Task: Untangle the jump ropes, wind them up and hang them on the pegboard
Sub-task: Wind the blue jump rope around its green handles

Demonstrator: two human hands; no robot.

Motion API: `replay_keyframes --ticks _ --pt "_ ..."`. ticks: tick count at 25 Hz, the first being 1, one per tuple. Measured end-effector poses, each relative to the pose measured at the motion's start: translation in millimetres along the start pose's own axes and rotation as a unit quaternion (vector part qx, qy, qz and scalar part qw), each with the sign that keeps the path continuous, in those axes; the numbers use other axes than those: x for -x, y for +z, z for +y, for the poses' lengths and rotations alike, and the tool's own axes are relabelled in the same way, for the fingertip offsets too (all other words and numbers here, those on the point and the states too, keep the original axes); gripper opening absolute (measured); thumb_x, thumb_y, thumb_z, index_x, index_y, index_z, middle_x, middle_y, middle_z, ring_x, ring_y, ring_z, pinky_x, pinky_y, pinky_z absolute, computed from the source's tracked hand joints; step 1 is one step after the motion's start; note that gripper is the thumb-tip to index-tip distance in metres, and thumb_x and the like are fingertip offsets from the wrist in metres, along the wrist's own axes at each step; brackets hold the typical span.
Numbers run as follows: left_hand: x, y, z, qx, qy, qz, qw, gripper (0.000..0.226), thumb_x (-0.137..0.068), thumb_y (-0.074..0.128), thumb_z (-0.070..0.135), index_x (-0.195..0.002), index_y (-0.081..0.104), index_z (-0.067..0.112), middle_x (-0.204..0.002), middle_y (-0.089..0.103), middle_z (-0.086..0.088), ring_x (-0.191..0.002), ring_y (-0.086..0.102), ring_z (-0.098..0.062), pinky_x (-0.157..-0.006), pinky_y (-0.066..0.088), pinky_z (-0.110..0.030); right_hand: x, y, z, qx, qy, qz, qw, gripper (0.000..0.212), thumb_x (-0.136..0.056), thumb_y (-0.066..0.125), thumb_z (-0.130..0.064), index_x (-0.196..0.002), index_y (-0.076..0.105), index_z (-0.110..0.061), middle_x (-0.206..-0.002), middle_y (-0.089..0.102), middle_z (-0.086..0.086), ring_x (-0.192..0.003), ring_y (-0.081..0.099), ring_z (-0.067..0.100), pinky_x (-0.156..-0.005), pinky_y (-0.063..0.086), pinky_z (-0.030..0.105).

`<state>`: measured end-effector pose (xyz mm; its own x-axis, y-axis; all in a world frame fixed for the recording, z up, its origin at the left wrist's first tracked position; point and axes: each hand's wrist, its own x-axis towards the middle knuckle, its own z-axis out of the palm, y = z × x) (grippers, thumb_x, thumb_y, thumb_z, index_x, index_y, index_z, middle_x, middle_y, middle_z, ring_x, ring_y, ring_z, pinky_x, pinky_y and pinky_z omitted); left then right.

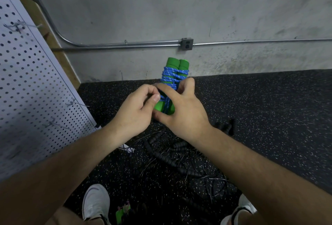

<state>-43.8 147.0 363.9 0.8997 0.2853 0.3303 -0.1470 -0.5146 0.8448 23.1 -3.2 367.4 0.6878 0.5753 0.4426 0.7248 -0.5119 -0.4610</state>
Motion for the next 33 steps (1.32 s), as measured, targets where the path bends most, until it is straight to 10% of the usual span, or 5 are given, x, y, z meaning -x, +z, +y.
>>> replay_keyframes --ticks 5,17,24,29,33 --pt "-4.4 0.8 -4.7 0.125 -0.076 -0.002 0.989 0.024 -0.107 0.039 0.004 -0.096 0.058 0.012 -0.113 0.073 0.001 -0.11 0.069 -0.018 -0.096 0.055 -0.033 -2.6 4.4 13.1 -0.032 0.044 0.008 0.999 0.056 -0.066 0.078 -0.045 -0.119 0.062 -0.036 -0.11 0.025 -0.003 -0.089 0.052 0.017 -0.082 0.057 0.037" --pt "-6.3 -5.8 -0.7 0.414 -0.255 0.035 0.873 0.039 -0.11 0.033 0.013 -0.133 0.045 -0.017 -0.113 0.073 -0.022 -0.103 0.073 -0.033 -0.075 0.063 -0.037 2.3 16.8 19.6 -0.231 0.066 0.105 0.965 0.041 -0.074 0.085 -0.013 -0.11 0.068 -0.022 -0.111 0.029 0.001 -0.11 0.039 0.001 -0.101 0.032 0.006" --pt "-4.7 -12.9 -6.9 0.331 -0.235 0.031 0.913 0.019 -0.11 0.036 0.015 -0.099 0.051 0.011 -0.119 0.073 -0.013 -0.115 0.068 -0.03 -0.085 0.055 -0.058 9.5 25.2 19.5 -0.097 0.036 0.012 0.995 0.05 -0.088 0.072 -0.049 -0.132 0.056 -0.034 -0.116 0.033 -0.003 -0.097 0.053 0.008 -0.085 0.047 0.019" --pt "3.9 -16.0 -23.0 0.261 -0.238 0.068 0.933 0.023 -0.11 0.037 0.011 -0.093 0.051 0.015 -0.114 0.073 -0.011 -0.111 0.068 -0.03 -0.076 0.057 -0.04 9.7 44.6 13.9 0.014 -0.017 -0.077 0.997 0.063 -0.093 0.06 -0.057 -0.149 0.039 -0.038 -0.119 0.042 0.006 -0.086 0.061 0.028 -0.072 0.054 0.036" --pt "15.7 -26.4 -52.4 0.148 -0.241 0.066 0.957 0.022 -0.108 0.04 0.012 -0.093 0.054 0.02 -0.111 0.073 -0.012 -0.111 0.068 -0.033 -0.1 0.053 -0.05 9.6 64.6 2.2 0.101 -0.077 -0.151 0.98 0.067 -0.092 0.059 -0.059 -0.151 0.04 -0.034 -0.113 0.053 0.009 -0.089 0.062 0.035 -0.071 0.048 0.038"
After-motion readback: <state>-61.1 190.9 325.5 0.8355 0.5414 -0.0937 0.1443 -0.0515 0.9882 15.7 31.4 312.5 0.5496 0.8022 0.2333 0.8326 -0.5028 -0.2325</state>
